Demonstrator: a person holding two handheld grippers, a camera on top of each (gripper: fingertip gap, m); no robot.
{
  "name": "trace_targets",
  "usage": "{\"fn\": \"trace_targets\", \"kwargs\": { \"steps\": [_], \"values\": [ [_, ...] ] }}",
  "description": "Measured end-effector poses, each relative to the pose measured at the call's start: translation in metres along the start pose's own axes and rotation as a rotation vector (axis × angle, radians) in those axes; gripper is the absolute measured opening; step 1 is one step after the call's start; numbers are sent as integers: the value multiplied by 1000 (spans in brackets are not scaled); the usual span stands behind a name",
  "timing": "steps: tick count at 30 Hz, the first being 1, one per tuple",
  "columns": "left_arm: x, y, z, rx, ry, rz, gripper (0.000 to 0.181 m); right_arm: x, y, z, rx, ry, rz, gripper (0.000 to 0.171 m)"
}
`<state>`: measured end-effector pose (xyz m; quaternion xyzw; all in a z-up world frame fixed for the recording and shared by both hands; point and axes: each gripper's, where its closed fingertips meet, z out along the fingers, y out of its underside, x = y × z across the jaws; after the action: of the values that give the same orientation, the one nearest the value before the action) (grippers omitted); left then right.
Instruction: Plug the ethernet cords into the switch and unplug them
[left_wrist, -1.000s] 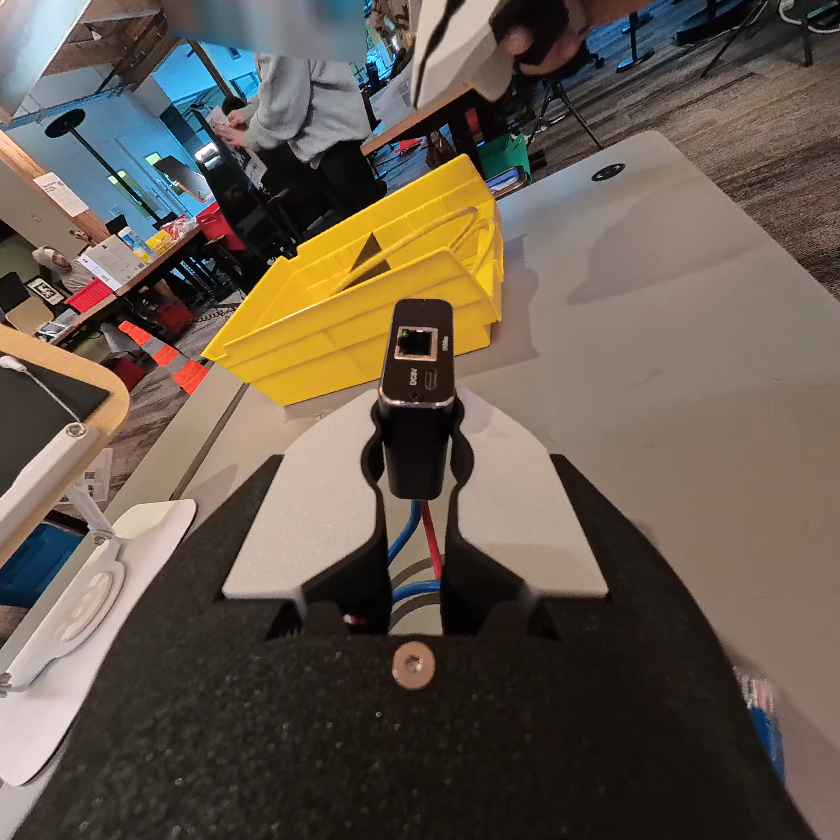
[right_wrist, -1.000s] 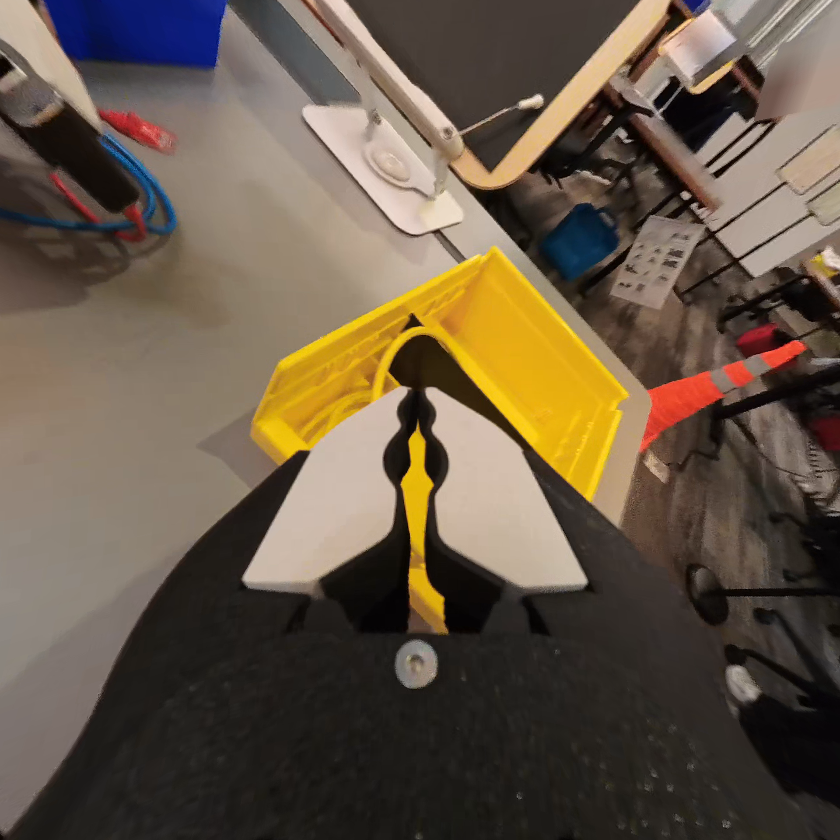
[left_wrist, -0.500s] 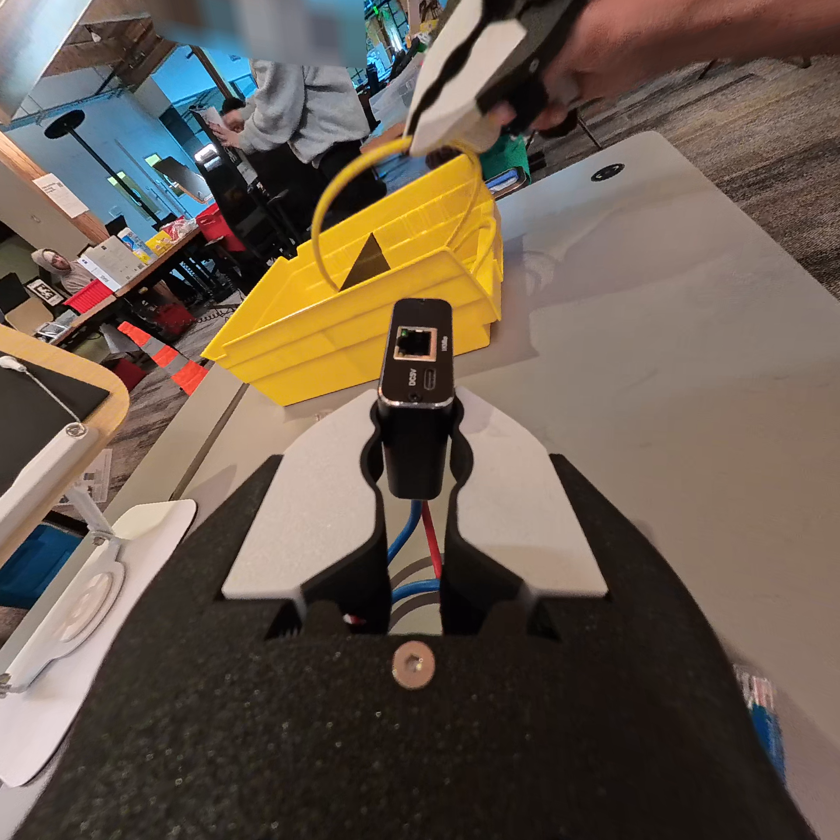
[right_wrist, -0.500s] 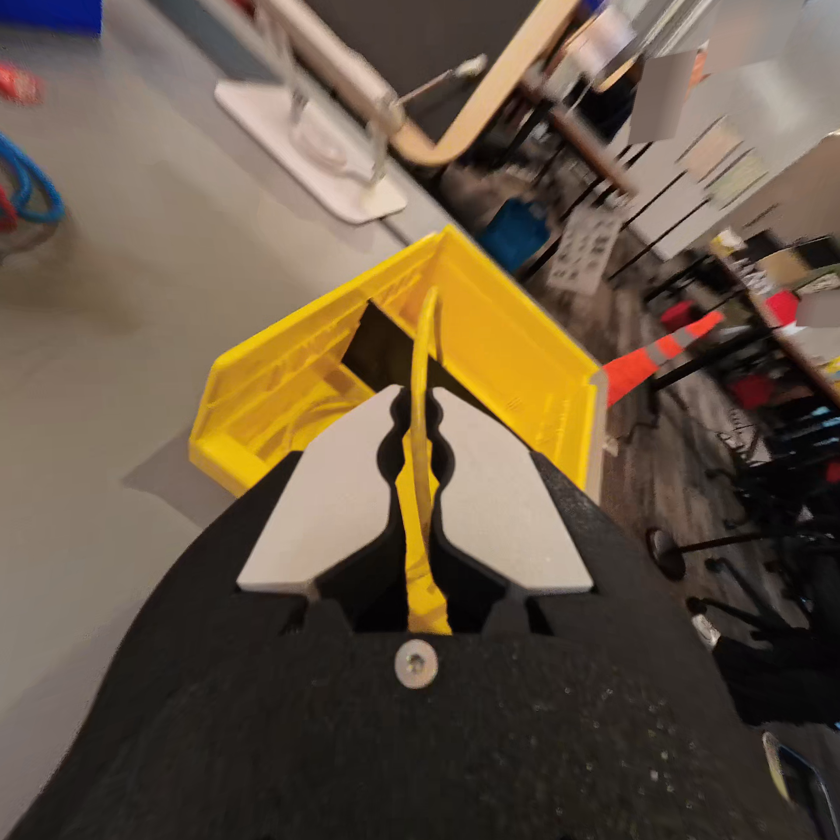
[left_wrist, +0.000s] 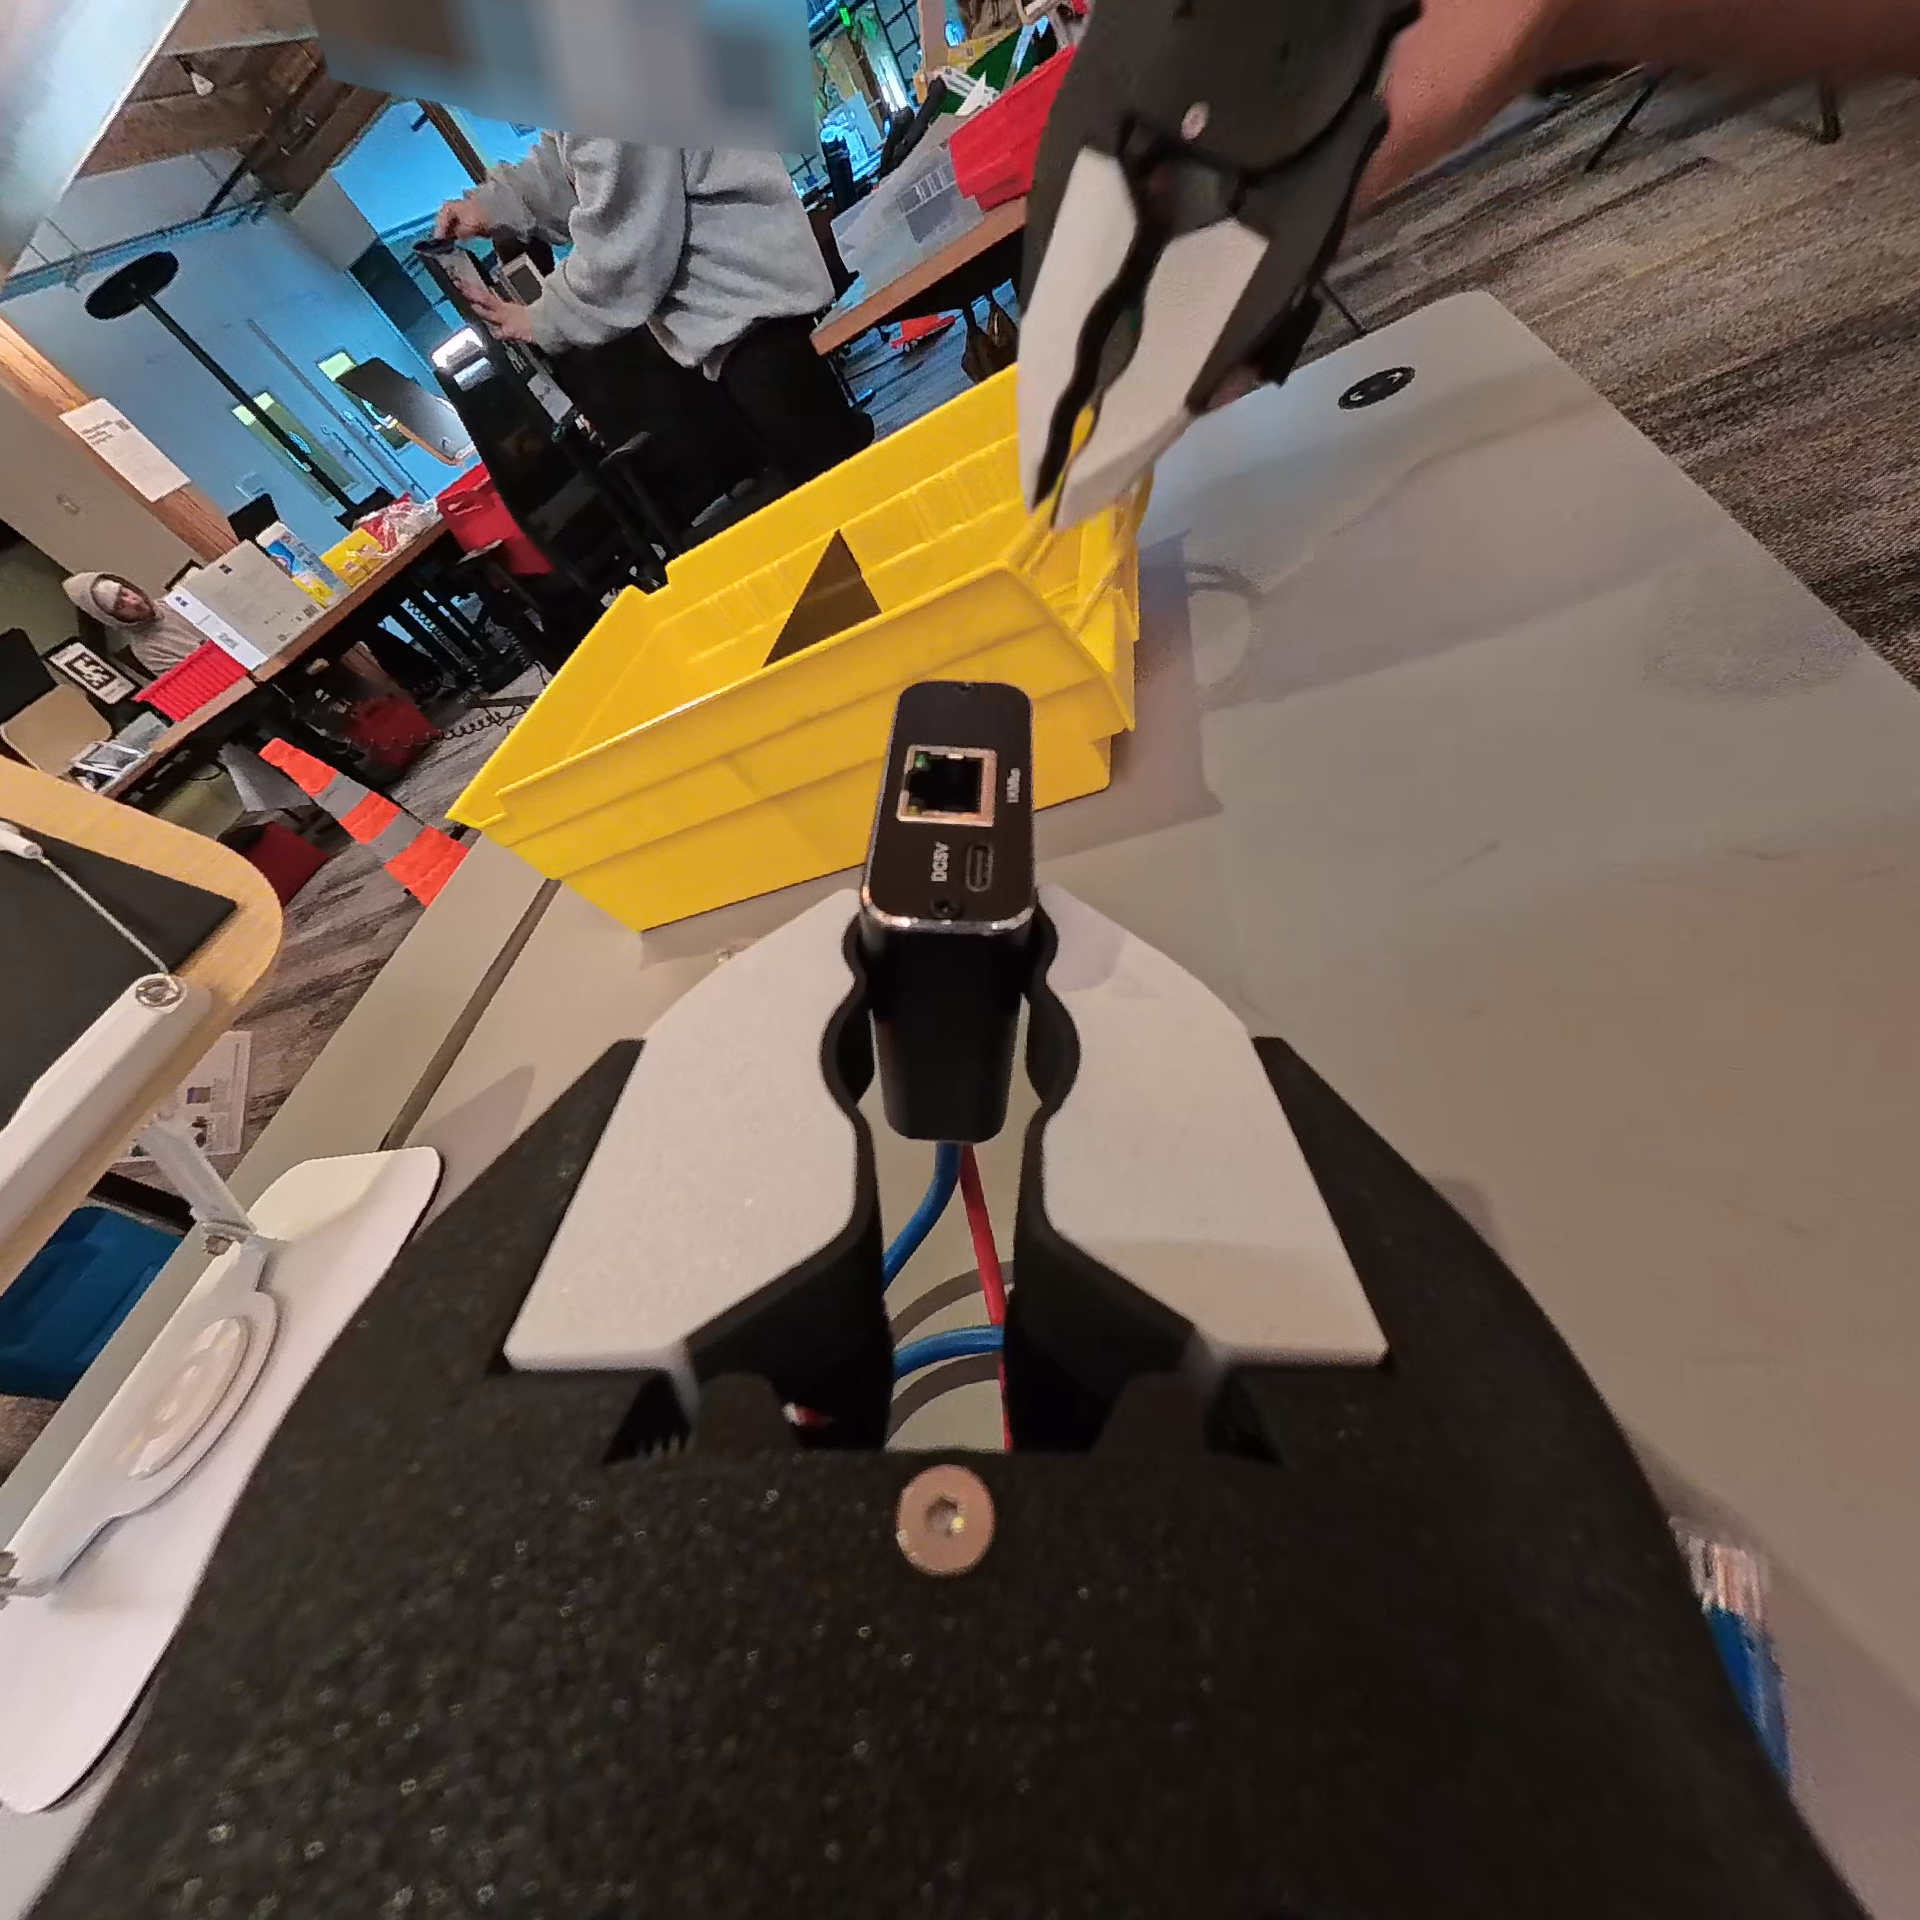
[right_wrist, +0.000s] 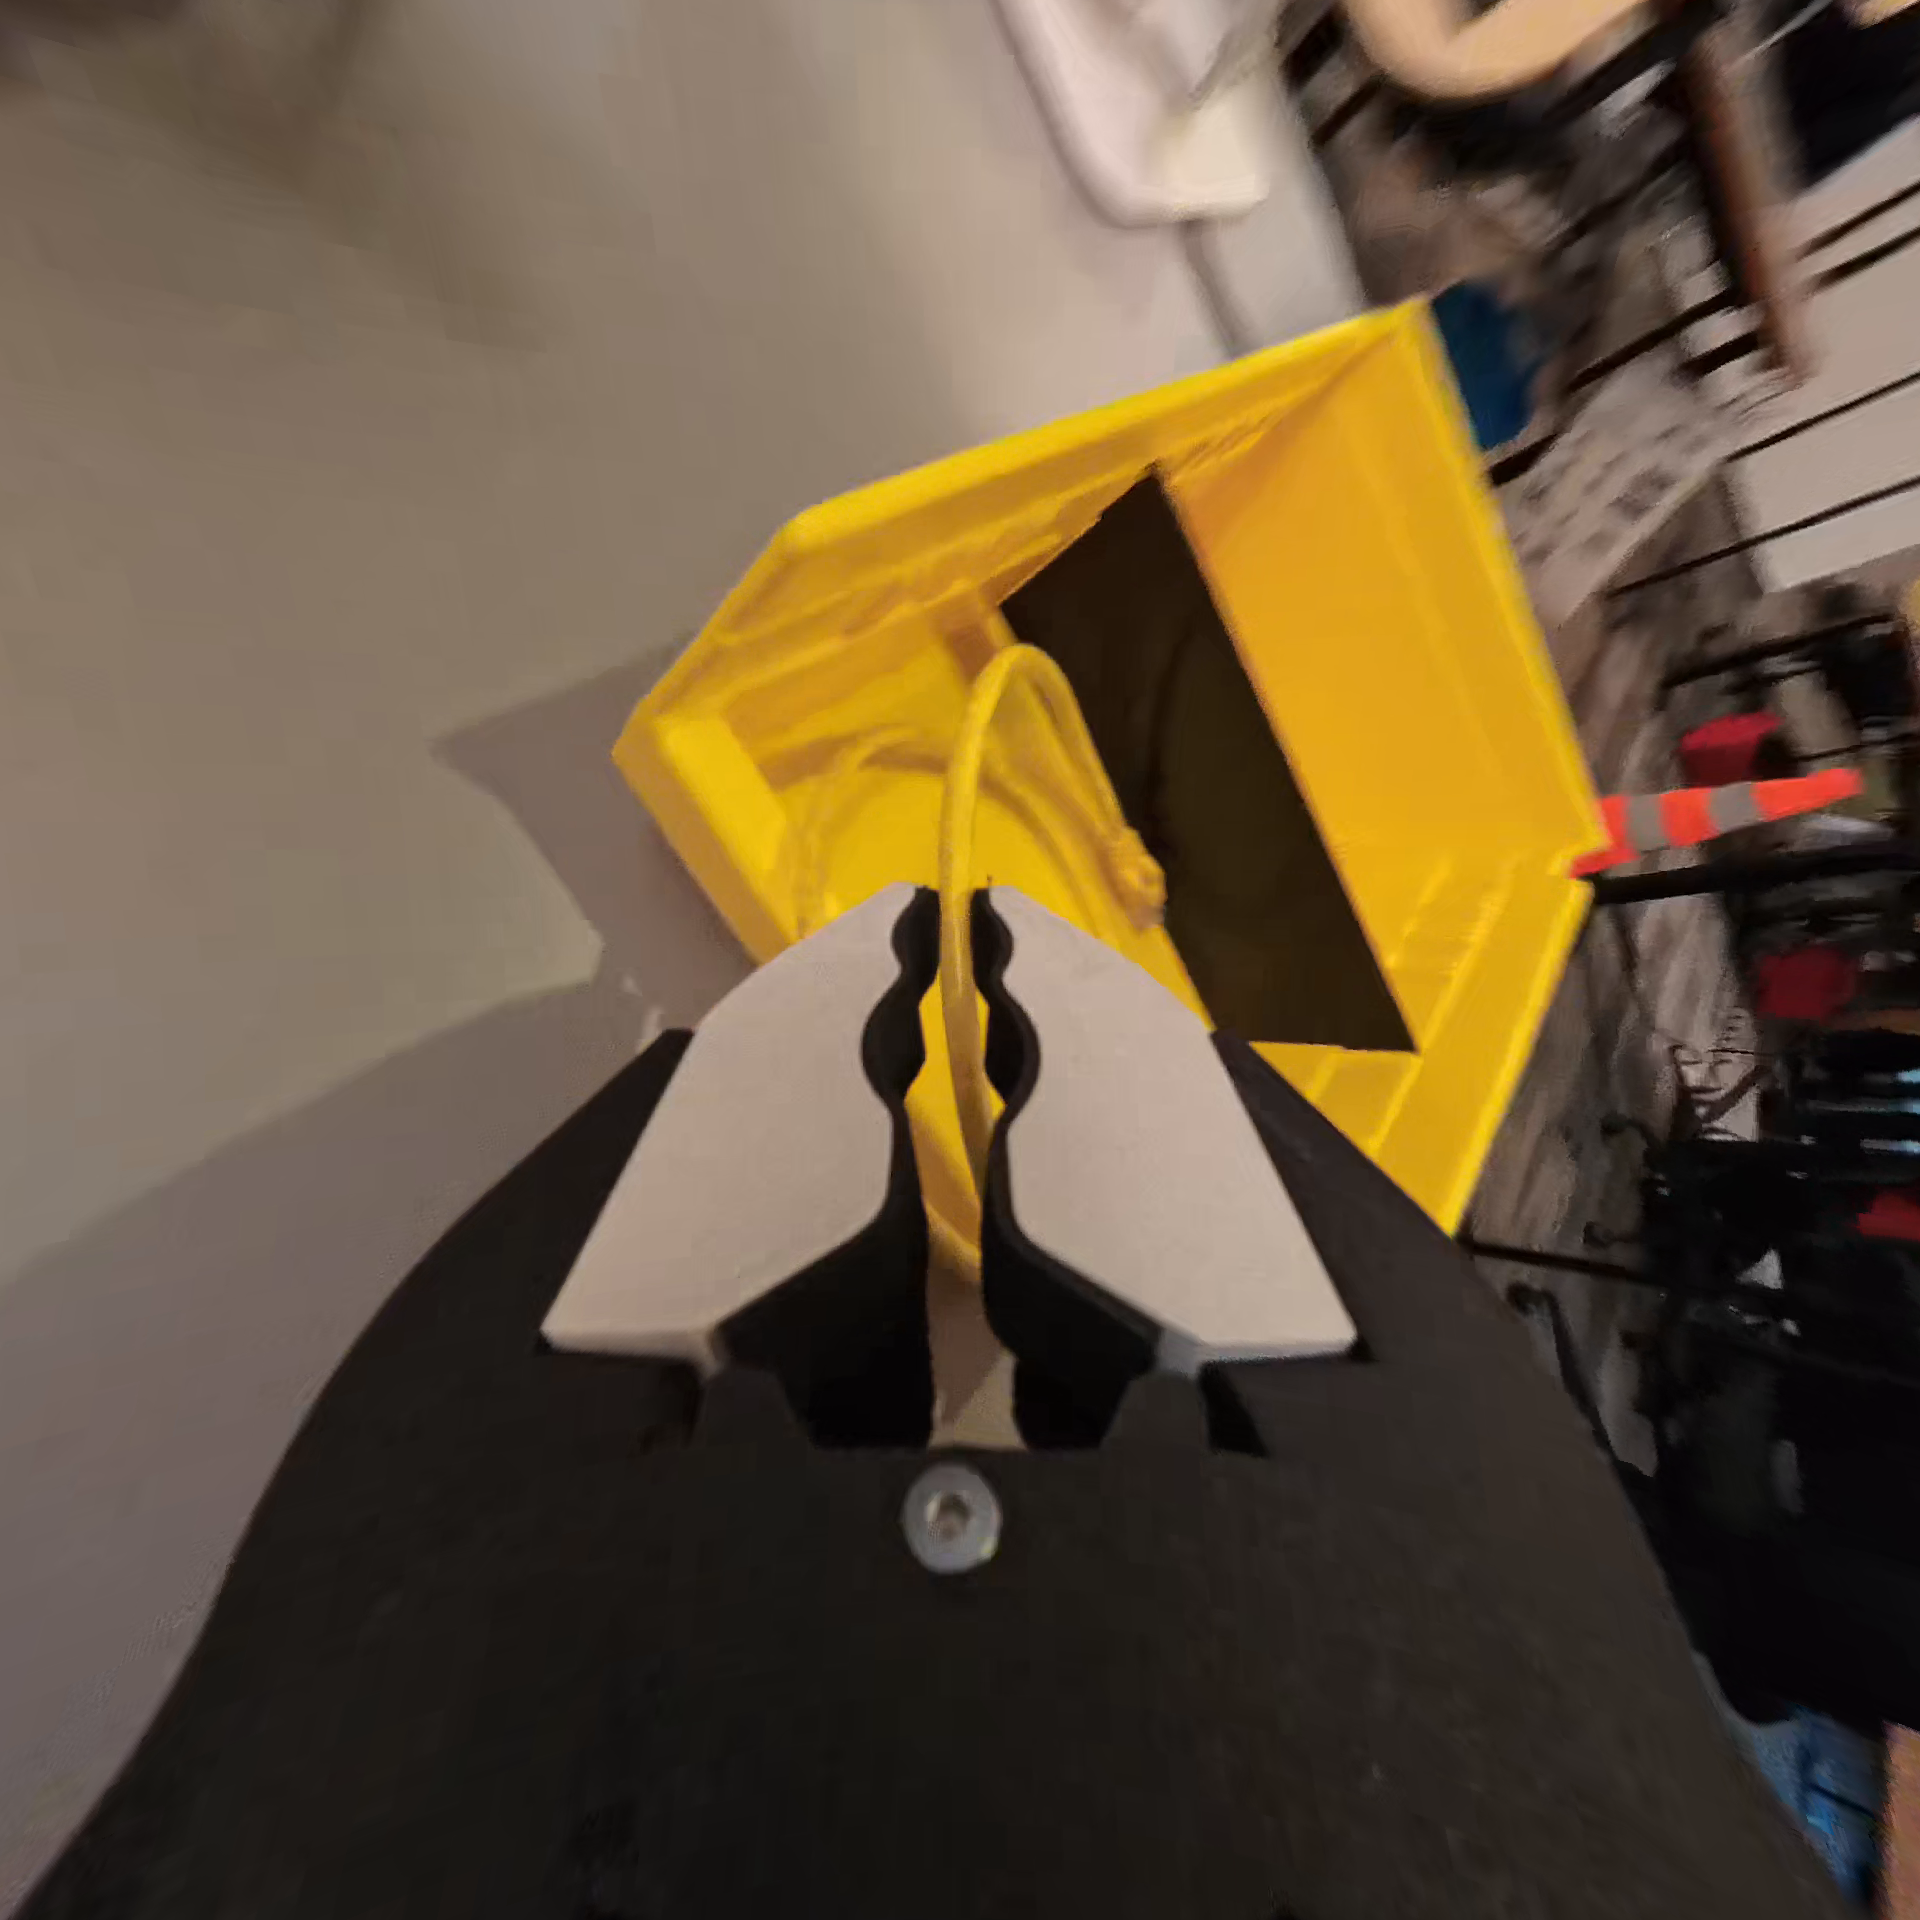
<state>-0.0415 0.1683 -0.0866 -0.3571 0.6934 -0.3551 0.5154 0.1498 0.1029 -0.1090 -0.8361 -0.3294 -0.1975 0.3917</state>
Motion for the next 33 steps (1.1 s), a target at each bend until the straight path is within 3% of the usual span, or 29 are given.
{"fn": "trace_targets", "kwargs": {
  "steps": [3,7,10,14,17,23,26,33],
  "values": [
    [0,0,0,-1,1,1,25,-15,1,23,-143,-169,-55,7],
    [0,0,0,-1,-1,0,25,-17,-11,35,-149,-297,58,10],
    [-2,-1,-1,-2,-15,12,25,2,-36,20,-2,-281,238,17],
    [-1,-14,-4,67,-39,55,25,-10,-123,-24,440,-350,392,26],
    [-1,-36,-13,177,-76,120,25,-68,-178,-41,628,-624,478,61],
    [0,-52,-21,207,-177,302,25,-104,-214,-27,647,-919,730,94],
    [1,-51,-22,196,-175,332,25,-101,-212,-19,635,-913,769,73],
    [2,-39,-15,125,-202,395,26,-104,-209,-8,626,-861,781,71]
  ]
}}
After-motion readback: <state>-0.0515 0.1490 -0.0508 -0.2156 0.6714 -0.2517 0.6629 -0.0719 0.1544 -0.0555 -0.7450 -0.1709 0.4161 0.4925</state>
